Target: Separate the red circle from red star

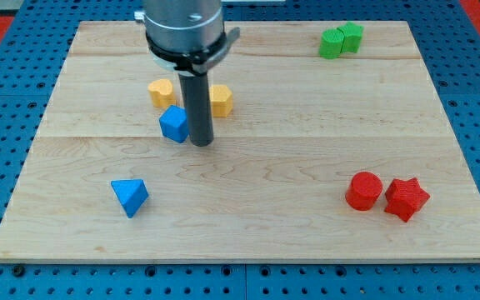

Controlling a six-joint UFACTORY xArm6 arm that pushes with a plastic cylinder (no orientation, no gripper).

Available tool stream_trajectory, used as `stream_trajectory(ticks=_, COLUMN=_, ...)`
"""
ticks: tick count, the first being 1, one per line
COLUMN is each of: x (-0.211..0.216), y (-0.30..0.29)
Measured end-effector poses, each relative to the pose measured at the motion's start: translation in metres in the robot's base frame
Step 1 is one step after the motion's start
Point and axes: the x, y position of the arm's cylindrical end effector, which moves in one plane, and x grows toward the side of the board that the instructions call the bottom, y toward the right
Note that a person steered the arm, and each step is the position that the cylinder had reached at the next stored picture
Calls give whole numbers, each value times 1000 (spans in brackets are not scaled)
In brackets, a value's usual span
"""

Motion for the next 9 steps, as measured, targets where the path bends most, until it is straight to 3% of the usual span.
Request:
stream_trajectory(ticks=2, x=3, y=197)
stream_trajectory(ticks=3, x=3, y=264)
stream_trajectory(ticks=5, x=91, y=302)
stream_trajectory(ticks=6, x=142, y=299)
stream_trajectory(ticks=9, x=53, y=128)
